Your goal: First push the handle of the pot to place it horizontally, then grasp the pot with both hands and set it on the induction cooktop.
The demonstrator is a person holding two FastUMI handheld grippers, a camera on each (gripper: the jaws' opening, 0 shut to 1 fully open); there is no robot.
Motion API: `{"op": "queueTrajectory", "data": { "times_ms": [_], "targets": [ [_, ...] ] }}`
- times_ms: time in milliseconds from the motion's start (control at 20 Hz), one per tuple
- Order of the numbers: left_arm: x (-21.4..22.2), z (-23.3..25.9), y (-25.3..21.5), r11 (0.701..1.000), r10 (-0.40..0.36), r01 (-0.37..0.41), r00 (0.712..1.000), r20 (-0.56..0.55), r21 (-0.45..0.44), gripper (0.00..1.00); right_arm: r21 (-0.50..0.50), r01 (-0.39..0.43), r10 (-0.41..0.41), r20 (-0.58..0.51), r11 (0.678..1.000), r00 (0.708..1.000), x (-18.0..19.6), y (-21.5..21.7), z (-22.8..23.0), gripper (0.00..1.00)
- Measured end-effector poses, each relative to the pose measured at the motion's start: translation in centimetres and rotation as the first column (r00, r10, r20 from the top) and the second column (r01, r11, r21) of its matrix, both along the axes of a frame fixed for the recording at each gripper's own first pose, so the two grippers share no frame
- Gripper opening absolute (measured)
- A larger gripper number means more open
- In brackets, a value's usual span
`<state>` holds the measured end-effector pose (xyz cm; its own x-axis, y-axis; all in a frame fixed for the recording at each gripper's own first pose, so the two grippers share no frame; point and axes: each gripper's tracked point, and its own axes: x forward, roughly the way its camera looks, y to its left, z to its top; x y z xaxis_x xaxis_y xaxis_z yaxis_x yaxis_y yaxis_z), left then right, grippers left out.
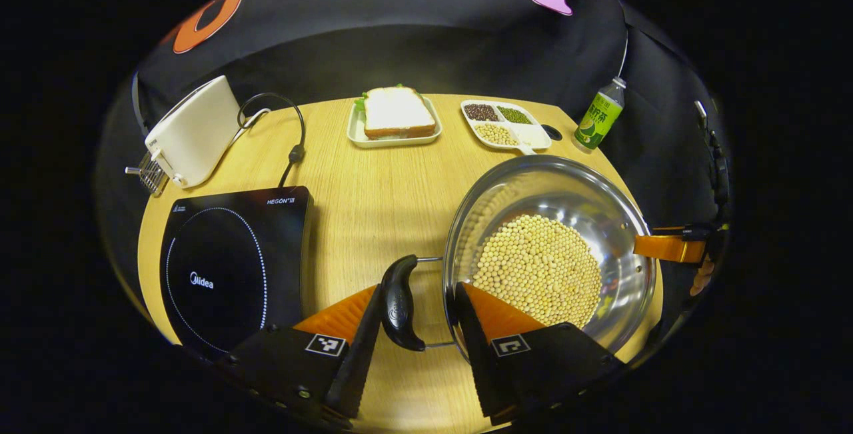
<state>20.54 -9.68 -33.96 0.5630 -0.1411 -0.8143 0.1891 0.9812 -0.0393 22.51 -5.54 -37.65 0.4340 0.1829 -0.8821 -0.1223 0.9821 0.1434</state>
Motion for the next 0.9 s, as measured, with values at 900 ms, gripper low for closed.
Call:
{"op": "queueTrajectory", "data": {
  "times_ms": [900],
  "targets": [
    [-2.2, 4.6, 2.3, 0.999, 0.040, -0.038, 0.997, 0.062, -0.034, 0.60, 0.019, 0.009, -0.010, 0.048, 1.000, 0.999, -2.9, 2.3, 5.0, 0.59]
  ]
}}
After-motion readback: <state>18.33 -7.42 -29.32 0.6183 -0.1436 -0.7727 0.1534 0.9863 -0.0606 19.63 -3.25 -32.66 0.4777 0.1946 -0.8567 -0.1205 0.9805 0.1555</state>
